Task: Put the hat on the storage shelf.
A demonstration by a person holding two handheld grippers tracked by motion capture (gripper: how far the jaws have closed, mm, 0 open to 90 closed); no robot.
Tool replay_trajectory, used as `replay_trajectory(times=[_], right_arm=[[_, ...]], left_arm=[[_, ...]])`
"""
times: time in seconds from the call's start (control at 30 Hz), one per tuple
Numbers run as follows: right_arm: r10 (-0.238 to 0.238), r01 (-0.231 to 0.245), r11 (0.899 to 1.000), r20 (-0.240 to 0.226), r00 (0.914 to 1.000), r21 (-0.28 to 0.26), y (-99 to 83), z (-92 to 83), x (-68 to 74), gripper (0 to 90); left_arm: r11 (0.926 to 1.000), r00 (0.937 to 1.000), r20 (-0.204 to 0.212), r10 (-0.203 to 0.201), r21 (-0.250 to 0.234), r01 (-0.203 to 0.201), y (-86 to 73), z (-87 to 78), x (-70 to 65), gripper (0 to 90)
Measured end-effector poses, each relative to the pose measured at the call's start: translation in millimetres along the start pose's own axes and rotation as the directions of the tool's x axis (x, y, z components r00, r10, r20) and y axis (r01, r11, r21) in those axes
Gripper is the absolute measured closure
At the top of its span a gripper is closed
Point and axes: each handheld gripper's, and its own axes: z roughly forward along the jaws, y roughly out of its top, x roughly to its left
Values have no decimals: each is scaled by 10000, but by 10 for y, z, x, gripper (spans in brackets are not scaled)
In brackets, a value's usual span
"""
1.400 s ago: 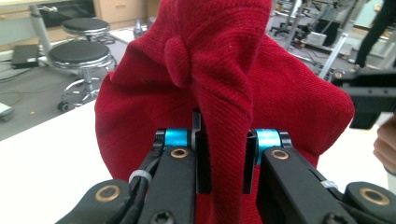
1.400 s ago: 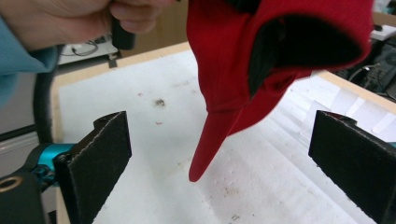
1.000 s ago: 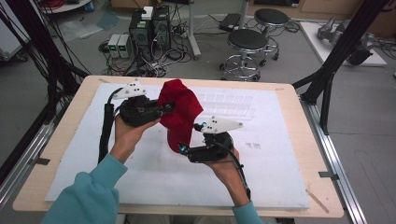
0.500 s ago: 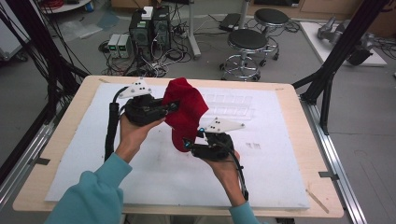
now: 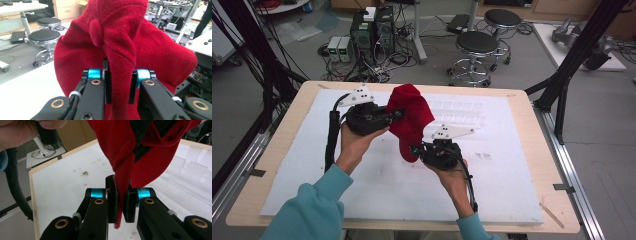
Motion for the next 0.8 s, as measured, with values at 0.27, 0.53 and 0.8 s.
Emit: replay_trajectory(times=[0.27, 0.53, 0.8], right_arm=[[-120, 120, 9999, 6, 9999, -78, 6, -22, -6, 853], [-99, 101, 9999, 185, 9998, -133, 11, -65, -33, 854], [-132, 137, 9998, 280, 9995, -167, 16, -74, -37, 854]], left_arm=[[9998, 9995, 299, -104, -190, 110, -1, -14, 39, 738], [9995, 9999, -138, -93, -302, 89, 2, -33, 76, 204], [9956, 10000, 96, 24, -940, -15, 17, -92, 113, 59]])
